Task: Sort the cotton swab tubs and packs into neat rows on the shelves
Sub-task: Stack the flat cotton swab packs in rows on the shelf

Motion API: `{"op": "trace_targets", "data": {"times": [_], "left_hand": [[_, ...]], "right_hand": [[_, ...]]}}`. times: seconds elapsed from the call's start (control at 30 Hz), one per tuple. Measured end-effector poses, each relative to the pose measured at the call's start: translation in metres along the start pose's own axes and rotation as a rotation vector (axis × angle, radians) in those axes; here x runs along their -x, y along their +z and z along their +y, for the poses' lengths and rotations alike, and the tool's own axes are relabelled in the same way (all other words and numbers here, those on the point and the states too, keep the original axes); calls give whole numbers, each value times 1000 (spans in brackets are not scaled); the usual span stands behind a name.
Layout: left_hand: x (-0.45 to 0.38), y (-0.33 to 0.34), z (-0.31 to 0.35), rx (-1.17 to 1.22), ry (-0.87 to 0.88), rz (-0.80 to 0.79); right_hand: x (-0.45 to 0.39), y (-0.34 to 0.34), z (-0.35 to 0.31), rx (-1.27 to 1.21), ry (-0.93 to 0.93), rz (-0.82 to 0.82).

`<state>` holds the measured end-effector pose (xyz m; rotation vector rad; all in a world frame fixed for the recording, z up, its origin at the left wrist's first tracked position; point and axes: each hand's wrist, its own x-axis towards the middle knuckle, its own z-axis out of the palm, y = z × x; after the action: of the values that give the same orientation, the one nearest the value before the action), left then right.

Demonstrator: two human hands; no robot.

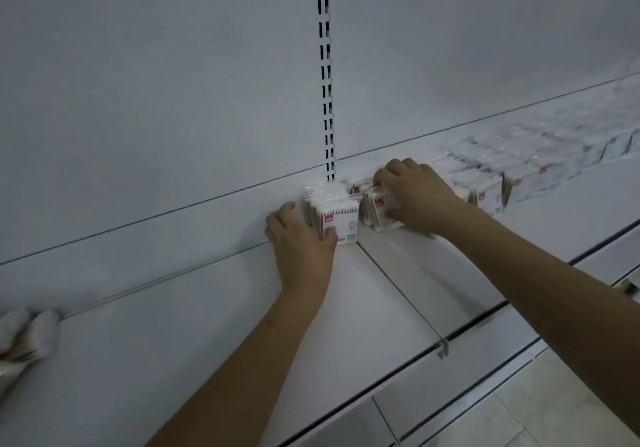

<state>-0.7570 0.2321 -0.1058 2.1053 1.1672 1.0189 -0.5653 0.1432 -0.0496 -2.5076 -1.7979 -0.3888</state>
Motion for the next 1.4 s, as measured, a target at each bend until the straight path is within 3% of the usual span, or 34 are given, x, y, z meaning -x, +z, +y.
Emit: {"op": "trace_targets", "data": {"times": [0.17,0.37,0.57,0.63,0.7,0.8,1.0,1.23,1.4], "left_hand": [[-2,3,-8,95,-98,-119],[0,5,0,112,-53,-138],[-5,-13,0,70,-47,-251],[-5,-29,-4,47,-27,-272],[-2,-49,-10,37,-24,-263],[5,-82,-24,18,-9,-185],[37,-147,-63,-32,-37,8],[93,-248,-113,-206,-71,292],[142,-309,-153,-608,-229,629]], "right_hand": [[-11,-3,3,234,20,33],[-22,-15,5,5,-33,-56],[-27,-34,6,126,-103,-86],[-29,-51,2,25,-55,-15],[-34,-65,-14,-163,-49,157],[-46,-77,-68,-422,-133,398],[-71,-82,-201,-707,-381,528],[-77,-73,-353,-1041,-596,380],[-48,-31,-438,-889,-836,133]]}}
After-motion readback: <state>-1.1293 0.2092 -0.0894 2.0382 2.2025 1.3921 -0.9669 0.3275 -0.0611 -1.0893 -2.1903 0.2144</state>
